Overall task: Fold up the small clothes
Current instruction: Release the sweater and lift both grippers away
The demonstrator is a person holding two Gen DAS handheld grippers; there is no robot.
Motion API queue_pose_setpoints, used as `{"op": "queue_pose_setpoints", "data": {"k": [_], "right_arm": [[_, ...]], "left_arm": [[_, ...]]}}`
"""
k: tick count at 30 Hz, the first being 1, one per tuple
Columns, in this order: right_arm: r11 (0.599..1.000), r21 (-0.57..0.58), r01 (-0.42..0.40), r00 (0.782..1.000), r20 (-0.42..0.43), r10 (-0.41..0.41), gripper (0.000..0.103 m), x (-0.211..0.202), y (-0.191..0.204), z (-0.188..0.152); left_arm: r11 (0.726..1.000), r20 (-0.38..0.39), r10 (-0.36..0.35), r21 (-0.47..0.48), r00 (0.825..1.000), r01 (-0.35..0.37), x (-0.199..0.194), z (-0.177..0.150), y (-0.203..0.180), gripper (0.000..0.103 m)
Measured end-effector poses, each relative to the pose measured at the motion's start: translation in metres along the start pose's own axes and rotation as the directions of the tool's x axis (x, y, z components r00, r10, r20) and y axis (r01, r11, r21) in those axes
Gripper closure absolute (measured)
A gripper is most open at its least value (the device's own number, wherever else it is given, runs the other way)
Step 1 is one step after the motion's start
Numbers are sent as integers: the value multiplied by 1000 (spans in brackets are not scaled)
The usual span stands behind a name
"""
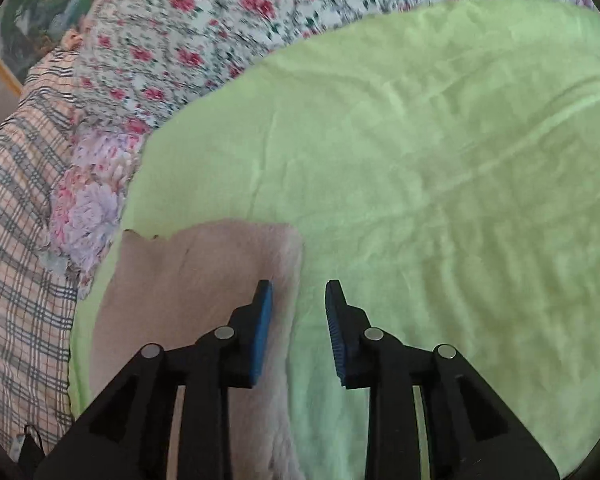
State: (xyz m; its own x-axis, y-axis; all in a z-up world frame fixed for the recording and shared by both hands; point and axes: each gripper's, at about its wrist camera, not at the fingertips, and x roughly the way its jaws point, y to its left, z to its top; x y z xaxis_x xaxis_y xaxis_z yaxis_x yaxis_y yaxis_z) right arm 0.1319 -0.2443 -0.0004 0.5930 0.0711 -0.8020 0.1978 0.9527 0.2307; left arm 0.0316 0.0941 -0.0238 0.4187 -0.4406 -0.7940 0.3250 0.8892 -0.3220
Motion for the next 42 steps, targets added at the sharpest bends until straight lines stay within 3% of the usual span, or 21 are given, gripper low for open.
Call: {"op": "queue_pose_setpoints", "data": {"k": [3, 6, 9, 15, 18, 23, 30, 36, 42], "right_arm": [[999, -22, -36, 999, 9, 37, 71, -31, 4, -20], [997, -45, -61, 998, 12, 62, 58, -58, 12, -46], [995, -66, -76, 997, 5, 76, 56, -74, 21, -69], [992, -103, -69, 997, -36, 66, 55, -89, 32, -115], [992, -119, -50, 998, -39, 46, 51, -98, 34, -132], [986, -165, -6, 999, -40, -1, 36, -113, 39, -162], [972, -236, 21, 997, -61, -37, 21, -126, 46, -199], [960, -281, 10, 997, -68, -31, 11, -133, 51, -214], [954, -300, 12, 997, -73, -35, 9, -122, 57, -210]], "left_arm": [[1000, 17, 16, 2, 1000, -16, -10, -4, -6, 65], [999, 40, 41, -12, 998, -40, -19, -5, -9, 49], [996, 54, 91, -21, 994, -90, -24, -6, -11, 41], [987, 56, 159, -38, 986, -157, -32, -12, -9, 38], [978, 63, 208, -26, 976, -206, -38, -17, -12, 31], [965, 78, 262, -16, 962, -262, -47, -29, -17, 24], [939, 75, 339, 25, 938, -342, -54, -50, -25, 24], [938, 46, 345, 21, 937, -346, -57, -62, -25, 22], [923, 58, 381, 31, 923, -383, -54, -53, -24, 21]]}}
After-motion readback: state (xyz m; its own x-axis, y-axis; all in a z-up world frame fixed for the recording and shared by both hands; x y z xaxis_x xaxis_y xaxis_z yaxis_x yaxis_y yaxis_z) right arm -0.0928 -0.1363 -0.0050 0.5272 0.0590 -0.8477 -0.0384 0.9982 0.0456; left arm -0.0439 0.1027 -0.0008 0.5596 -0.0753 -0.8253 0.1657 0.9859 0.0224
